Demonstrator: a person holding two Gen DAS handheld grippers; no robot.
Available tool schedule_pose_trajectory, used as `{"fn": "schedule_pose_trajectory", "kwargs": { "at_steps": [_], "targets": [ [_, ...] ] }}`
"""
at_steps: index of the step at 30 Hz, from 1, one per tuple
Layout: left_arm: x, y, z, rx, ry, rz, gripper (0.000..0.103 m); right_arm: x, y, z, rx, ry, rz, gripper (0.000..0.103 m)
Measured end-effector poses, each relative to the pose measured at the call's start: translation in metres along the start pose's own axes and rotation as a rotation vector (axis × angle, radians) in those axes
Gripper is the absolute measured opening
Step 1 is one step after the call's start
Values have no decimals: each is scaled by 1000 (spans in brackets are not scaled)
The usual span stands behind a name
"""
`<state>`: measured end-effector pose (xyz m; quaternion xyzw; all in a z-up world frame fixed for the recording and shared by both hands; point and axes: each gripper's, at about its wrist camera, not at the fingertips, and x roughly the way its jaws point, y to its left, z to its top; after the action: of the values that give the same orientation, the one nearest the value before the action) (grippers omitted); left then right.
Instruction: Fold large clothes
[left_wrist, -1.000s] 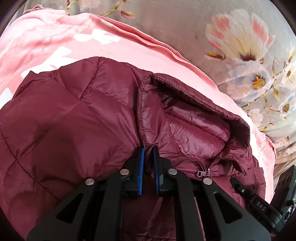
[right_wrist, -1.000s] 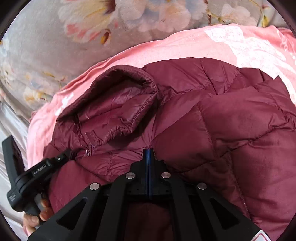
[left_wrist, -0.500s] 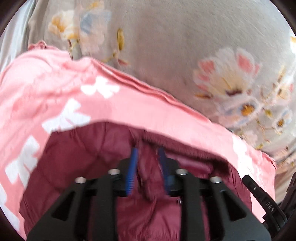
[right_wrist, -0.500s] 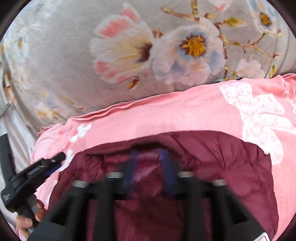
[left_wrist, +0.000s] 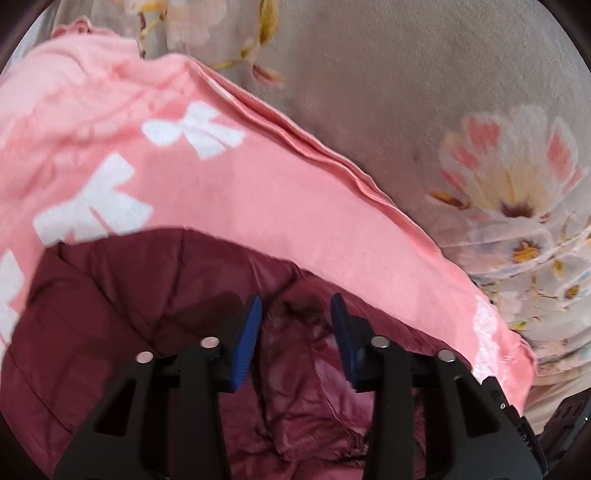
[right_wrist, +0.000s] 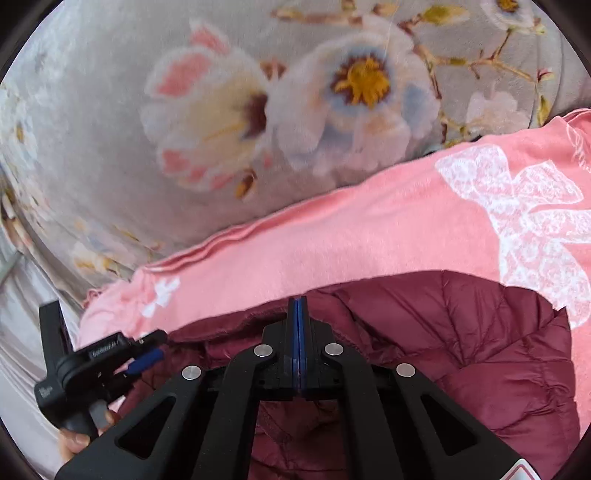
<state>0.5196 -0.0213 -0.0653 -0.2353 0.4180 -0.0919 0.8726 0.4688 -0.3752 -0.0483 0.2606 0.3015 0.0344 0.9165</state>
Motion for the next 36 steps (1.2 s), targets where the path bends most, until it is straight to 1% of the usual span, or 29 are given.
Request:
{"fn": "schedule_pose_trajectory", "kwargs": {
  "at_steps": [2, 3, 4, 5, 6, 8, 9, 10, 11, 12, 14, 16, 17, 18, 19, 20, 21, 22, 24, 27, 29, 31, 32, 33, 36],
  "targets": [
    [-7, 0, -8, -5, 4, -61, 37, -4, -1, 1, 3, 16, 40, 1],
    [-8, -1, -10, -4, 16, -87, 41, -4, -1, 0, 17, 39, 73, 1],
    [-8, -3, -13, -4, 35, -108, 47, -4, -2, -1, 32, 55, 86, 9],
    [-5, -4, -15, -16, 55, -123, 51, -2, -2, -3, 46, 79, 96, 17],
    [-2, -4, -14, -33, 70, -129, 57, 2, -3, -5, 60, 105, 102, 20],
    [6, -3, -12, -72, 85, -126, 59, 12, -5, -10, 114, 154, 140, 32],
    [11, -1, -9, -98, 90, -115, 60, 16, -7, -11, 143, 167, 154, 35],
    [17, 1, -7, -124, 97, -113, 61, 19, -10, -11, 175, 172, 165, 41],
    [21, 3, -6, -144, 106, -113, 61, 23, -14, -10, 218, 164, 177, 45],
    [27, 7, -4, -173, 118, -118, 61, 24, -17, -9, 248, 155, 181, 46],
    [34, 11, -3, -201, 132, -114, 61, 32, -27, -7, 340, 143, 206, 53],
    [37, 13, -2, -205, 131, -102, 53, 41, -36, -7, 414, 152, 209, 53],
    [38, 12, -3, -204, 128, -97, 51, 46, -40, -9, 449, 157, 209, 46],
    [38, 12, -3, -197, 125, -90, 42, 49, -43, -10, 470, 157, 214, 39],
    [38, 11, -3, -186, 126, -80, 28, 53, -46, -12, 484, 159, 219, 15],
    [39, 10, -3, -174, 129, -69, 21, 55, -46, -14, 474, 163, 217, 7],
    [41, 9, -4, -156, 139, -68, 7, 53, -43, -16, 447, 162, 205, 7],
    [42, 8, -5, -138, 143, -55, 6, 51, -40, -17, 404, 155, 180, 6],
    [43, 4, -7, -81, 139, -18, 4, 49, -33, -21, 301, 169, 101, 5],
    [49, 1, -14, -17, 151, 32, 3, 58, -31, -33, 192, 226, -9, 3],
    [53, 2, -23, 24, 149, 52, 3, 62, -28, -38, 130, 251, -58, 1],
    [53, 1, -28, 61, 127, 64, 3, 63, -23, -37, 87, 261, -92, 3],
    [52, -3, -29, 86, 115, 79, 3, 60, -19, -37, 63, 262, -105, 7],
    [50, -4, -30, 102, 108, 92, 3, 54, -13, -36, 37, 255, -113, 8],
    [38, -11, -30, 143, 80, 105, 3, 29, 3, -35, -38, 188, -101, 13]
  ]
}}
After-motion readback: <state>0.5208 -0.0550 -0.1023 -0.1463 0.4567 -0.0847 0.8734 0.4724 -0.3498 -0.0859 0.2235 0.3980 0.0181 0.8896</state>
